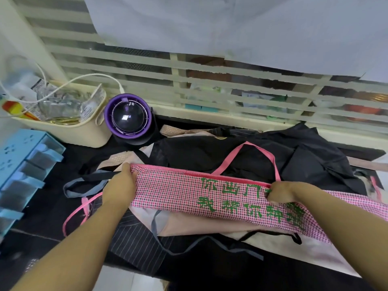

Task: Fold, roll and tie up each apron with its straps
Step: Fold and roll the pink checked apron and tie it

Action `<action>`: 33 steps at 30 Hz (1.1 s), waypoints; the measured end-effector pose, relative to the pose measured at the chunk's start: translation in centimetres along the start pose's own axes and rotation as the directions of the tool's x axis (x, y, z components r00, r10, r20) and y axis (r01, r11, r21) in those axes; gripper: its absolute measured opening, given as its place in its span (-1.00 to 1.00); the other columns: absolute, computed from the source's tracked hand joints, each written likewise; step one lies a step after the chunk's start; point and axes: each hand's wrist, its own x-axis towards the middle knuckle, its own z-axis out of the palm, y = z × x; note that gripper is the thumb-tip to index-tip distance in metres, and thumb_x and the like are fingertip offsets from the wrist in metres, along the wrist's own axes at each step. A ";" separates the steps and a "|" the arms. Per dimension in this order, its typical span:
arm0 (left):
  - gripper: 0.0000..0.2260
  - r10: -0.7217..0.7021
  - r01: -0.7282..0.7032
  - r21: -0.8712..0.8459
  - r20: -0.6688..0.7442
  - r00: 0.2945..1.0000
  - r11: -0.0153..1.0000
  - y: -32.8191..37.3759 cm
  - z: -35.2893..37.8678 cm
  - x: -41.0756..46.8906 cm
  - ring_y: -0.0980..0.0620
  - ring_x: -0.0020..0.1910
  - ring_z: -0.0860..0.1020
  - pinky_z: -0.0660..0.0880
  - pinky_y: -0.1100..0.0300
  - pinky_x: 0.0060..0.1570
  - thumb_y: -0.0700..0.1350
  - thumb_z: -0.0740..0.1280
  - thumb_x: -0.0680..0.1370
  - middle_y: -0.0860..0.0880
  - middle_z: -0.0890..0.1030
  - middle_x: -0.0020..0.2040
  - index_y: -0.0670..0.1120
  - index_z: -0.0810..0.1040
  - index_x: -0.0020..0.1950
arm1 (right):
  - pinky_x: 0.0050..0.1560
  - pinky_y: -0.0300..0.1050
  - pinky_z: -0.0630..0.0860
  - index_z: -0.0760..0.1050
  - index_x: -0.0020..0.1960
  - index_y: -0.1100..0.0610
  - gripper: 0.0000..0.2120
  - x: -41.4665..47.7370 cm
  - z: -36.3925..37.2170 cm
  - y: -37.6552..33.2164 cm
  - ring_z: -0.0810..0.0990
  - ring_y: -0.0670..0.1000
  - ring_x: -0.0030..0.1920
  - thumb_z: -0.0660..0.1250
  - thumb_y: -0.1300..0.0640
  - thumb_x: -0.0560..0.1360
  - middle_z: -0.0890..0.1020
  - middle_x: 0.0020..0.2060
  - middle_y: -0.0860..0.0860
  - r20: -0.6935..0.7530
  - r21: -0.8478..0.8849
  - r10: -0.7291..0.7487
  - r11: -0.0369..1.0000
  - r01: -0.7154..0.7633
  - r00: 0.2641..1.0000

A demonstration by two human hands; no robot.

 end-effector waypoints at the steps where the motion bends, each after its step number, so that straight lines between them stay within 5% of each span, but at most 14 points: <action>1: -0.74 -0.009 0.009 0.004 -0.008 1.000 1.000 0.1 0.0 0.0 -0.29 0.01 0.56 0.42 -0.08 -0.08 -0.08 0.07 0.66 -0.30 0.60 -0.01 -0.21 0.30 0.27 | -0.19 -0.20 0.36 0.27 -0.31 0.03 -0.72 0.0 0.0 0.0 0.29 -0.11 -0.37 0.18 0.13 0.57 0.35 -0.33 -0.05 0.010 0.000 0.000 1.000 0.000 1.000; 4: -0.89 0.063 -0.073 -0.032 -0.250 0.966 0.997 1.2 -0.4 -0.7 -0.26 -0.06 0.54 0.38 -0.10 -0.01 -0.15 0.17 0.63 -0.22 0.58 -0.02 -0.19 0.38 0.07 | -0.37 -0.24 0.23 0.28 -0.33 0.09 -0.76 -0.6 -0.5 -0.1 0.27 -0.07 -0.37 0.19 0.20 0.51 0.33 -0.34 -0.01 0.093 -0.016 -0.013 1.000 0.014 0.996; 7: -0.85 0.351 -0.362 0.070 -0.469 0.811 0.930 4.2 -0.2 -2.4 -0.17 0.01 0.52 0.30 -0.06 0.16 -0.24 0.31 0.51 -0.13 0.55 0.04 -0.15 0.50 0.07 | -0.38 -0.20 0.13 0.18 -0.35 0.10 -0.71 -1.4 -1.2 -0.7 0.18 -0.06 -0.38 0.19 0.23 0.50 0.24 -0.35 -0.01 0.154 -0.007 -0.076 0.997 0.078 0.985; 10: -0.80 0.772 -0.770 0.132 -0.254 0.583 0.625 8.2 1.7 -5.1 -0.05 0.10 0.54 0.32 0.04 0.28 -0.13 0.18 0.54 -0.02 0.56 0.10 -0.05 0.47 0.14 | -0.37 -0.14 0.07 0.14 -0.34 0.10 -0.69 -1.7 -1.4 -2.5 0.13 -0.03 -0.38 0.21 0.24 0.49 0.20 -0.36 0.00 0.165 0.092 -0.171 0.983 0.158 0.971; 12: -0.70 0.868 -0.863 0.104 0.003 0.497 0.494 10.9 3.3 -6.5 0.04 0.25 0.48 0.25 0.06 0.40 -0.03 0.13 0.58 0.04 0.52 0.24 0.01 0.42 0.30 | -0.37 -0.12 0.08 0.15 -0.34 0.12 -0.70 -1.7 -1.2 -3.8 0.15 -0.01 -0.38 0.22 0.23 0.47 0.23 -0.37 0.01 0.160 0.139 -0.231 0.968 0.209 0.960; 14: -0.60 0.803 -0.829 0.080 0.217 0.556 0.553 12.3 4.5 -6.9 0.08 0.41 0.29 0.07 0.07 0.48 0.03 0.11 0.63 0.09 0.37 0.41 0.04 0.25 0.47 | -0.37 -0.12 0.15 0.22 -0.34 0.11 -0.75 -1.6 -0.9 -4.7 0.23 -0.01 -0.37 0.24 0.21 0.44 0.30 -0.36 0.00 0.135 0.172 -0.274 0.953 0.250 0.952; 17: -0.62 0.737 -0.799 0.145 0.318 0.596 0.583 12.9 6.1 -6.2 0.04 0.42 0.26 0.04 0.07 0.47 0.06 0.06 0.66 0.07 0.33 0.42 0.05 0.22 0.48 | -0.33 -0.11 0.25 0.32 -0.35 0.08 -0.80 -1.7 -0.5 -3.5 0.33 0.00 -0.35 0.27 0.15 0.42 0.38 -0.35 0.00 0.088 0.167 -0.316 0.940 0.299 0.945; 24: -0.81 0.699 -0.755 0.241 0.286 0.656 0.610 14.8 6.8 -5.3 -0.03 0.18 0.44 0.24 0.06 0.28 -0.01 0.01 0.67 0.03 0.48 0.18 0.00 0.36 0.18 | -0.23 -0.11 0.51 0.41 -0.26 0.16 -0.88 -2.1 0.5 3.5 0.53 0.07 -0.27 0.34 0.20 0.40 0.54 -0.33 0.03 0.086 -0.092 -0.050 0.994 0.058 0.995; 27: -0.84 0.693 -0.763 0.292 0.320 0.647 0.577 15.7 6.9 -4.9 -0.04 0.17 0.45 0.19 0.01 0.35 -0.09 0.04 0.67 0.02 0.50 0.13 -0.01 0.36 0.17 | -0.18 -0.10 0.53 0.49 0.04 0.19 -0.83 -2.4 0.4 6.0 0.55 0.09 -0.16 0.33 0.24 0.45 0.52 -0.23 0.04 0.048 -0.085 0.058 0.995 -0.054 0.997; 30: -0.88 0.691 -0.736 0.337 0.264 0.672 0.587 15.3 7.9 -4.6 -0.10 0.09 0.53 0.19 -0.11 0.38 -0.17 0.14 0.62 -0.02 0.58 0.02 -0.06 0.42 0.12 | 0.02 -0.06 0.53 0.49 0.18 0.16 -0.73 -2.2 0.8 6.8 0.58 0.12 0.07 0.29 0.22 0.48 0.58 0.06 0.06 -0.088 -0.096 0.099 0.990 -0.107 0.991; 33: -0.86 0.640 -0.654 0.397 0.189 0.744 0.643 16.2 8.3 -5.5 -0.15 -0.02 0.57 0.17 -0.25 0.38 -0.28 0.26 0.50 -0.06 0.61 -0.11 -0.10 0.46 0.02 | 0.02 -0.04 0.44 0.48 0.21 0.11 -0.74 -2.1 1.7 6.9 0.56 0.10 0.14 0.20 0.20 0.54 0.57 0.13 0.03 -0.232 -0.092 0.101 0.988 -0.125 0.968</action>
